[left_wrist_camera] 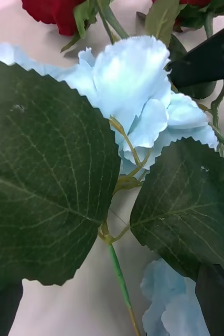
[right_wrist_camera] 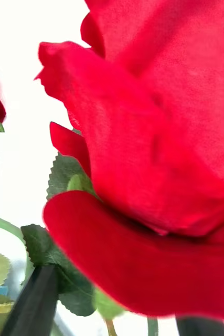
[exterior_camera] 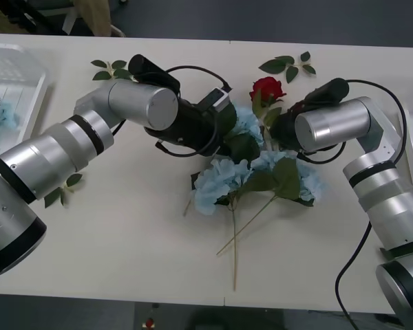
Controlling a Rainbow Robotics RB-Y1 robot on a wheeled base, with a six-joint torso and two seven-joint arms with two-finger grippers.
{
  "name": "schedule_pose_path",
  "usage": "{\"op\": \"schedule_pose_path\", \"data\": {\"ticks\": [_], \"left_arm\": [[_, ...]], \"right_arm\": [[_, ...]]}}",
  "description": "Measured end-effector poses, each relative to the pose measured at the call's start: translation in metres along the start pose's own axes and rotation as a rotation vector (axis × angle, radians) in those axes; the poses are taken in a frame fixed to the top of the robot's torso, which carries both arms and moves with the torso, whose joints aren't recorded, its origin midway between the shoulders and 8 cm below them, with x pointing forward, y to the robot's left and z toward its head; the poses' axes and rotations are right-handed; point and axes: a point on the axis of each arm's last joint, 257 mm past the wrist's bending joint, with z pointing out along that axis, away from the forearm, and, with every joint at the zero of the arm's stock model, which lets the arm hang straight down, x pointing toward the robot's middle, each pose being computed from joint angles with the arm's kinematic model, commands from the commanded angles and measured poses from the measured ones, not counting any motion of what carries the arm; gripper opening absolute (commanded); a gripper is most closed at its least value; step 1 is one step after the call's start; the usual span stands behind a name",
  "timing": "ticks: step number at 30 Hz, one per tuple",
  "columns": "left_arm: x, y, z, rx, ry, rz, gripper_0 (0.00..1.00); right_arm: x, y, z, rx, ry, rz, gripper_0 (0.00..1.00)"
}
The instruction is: Put the red flowers into the right box and the blue flowers into the left box
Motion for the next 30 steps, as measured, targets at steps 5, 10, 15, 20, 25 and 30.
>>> {"op": "schedule_pose_path", "data": {"ticks": [5,10,15,20,25,30], "left_arm": [[0.012,0.002,0.009,-0.006,0.027,-0.027,0.95],[0.021,0.009,0.013,-0.025,0.048,-0.035,0.88],[0.03,0.008,0.016,-0.027,0.07,-0.02,0.81],[0.042,0.003,0.021,-0.028,0.101,0.007,0.77],[0.046,0.001,0.023,-0.027,0.112,0.016,0.76],[0.046,0.001,0.023,-0.026,0.112,0.017,0.64]], "right_arm": [[0.0,0.0,0.0,0.0,0.0,0.0,0.15],[0.0,0.0,0.0,0.0,0.0,0.0,0.02],[0.0,0.0,0.0,0.001,0.0,0.0,0.0],[0.0,0.0,0.0,0.001,-0.001,0.0,0.0],[-0.007,-0.001,-0.001,-0.007,-0.012,0.017,0.0],[-0.019,0.003,-0.009,-0.025,-0.031,0.034,0.0]]}}
